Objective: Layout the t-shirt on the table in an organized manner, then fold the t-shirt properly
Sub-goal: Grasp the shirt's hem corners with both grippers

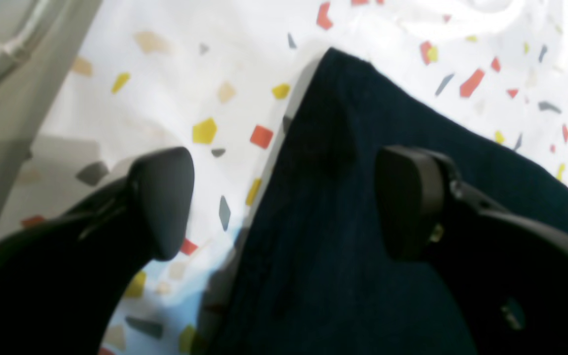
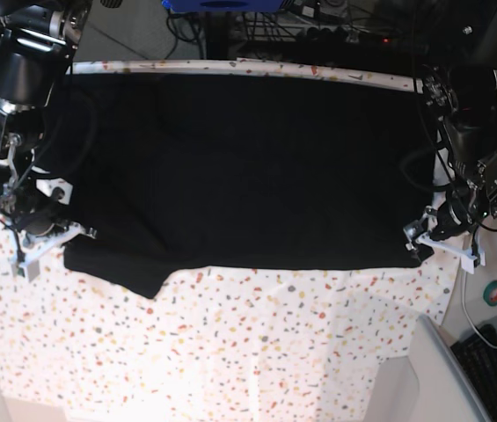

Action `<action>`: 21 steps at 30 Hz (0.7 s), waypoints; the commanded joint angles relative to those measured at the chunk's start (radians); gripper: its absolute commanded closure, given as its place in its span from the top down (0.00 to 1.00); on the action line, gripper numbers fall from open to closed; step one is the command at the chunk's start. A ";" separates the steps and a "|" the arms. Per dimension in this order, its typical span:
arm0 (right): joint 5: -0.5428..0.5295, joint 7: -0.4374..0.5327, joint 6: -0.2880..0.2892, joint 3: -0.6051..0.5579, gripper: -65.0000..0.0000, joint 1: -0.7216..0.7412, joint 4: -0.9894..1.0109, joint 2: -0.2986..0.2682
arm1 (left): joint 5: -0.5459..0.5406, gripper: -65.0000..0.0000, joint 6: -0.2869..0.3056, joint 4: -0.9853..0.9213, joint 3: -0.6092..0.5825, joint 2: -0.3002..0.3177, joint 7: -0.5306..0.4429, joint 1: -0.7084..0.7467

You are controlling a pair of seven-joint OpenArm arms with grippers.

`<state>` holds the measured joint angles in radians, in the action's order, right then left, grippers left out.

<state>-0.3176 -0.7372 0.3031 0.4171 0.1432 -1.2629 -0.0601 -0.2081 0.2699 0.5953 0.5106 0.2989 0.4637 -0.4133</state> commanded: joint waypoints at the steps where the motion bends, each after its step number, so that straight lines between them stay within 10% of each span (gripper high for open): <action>1: -0.013 0.020 0.006 0.001 0.00 0.022 -0.019 -0.008 | -0.006 0.79 0.004 0.005 0.001 0.007 0.008 -0.012; 9: -0.013 0.021 0.006 0.001 0.00 0.022 -0.019 -0.008 | -0.011 0.00 0.004 0.081 0.001 -0.017 0.045 0.047; 21: -0.013 0.018 0.006 0.001 0.00 0.020 -0.018 -0.008 | -0.014 0.00 0.004 0.524 0.013 -0.027 0.359 0.212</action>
<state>-0.3164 -0.7345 0.3035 0.4171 0.1432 -1.2629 -0.0601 -0.2169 0.2695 1.1110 0.5217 0.2569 0.8257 -0.1925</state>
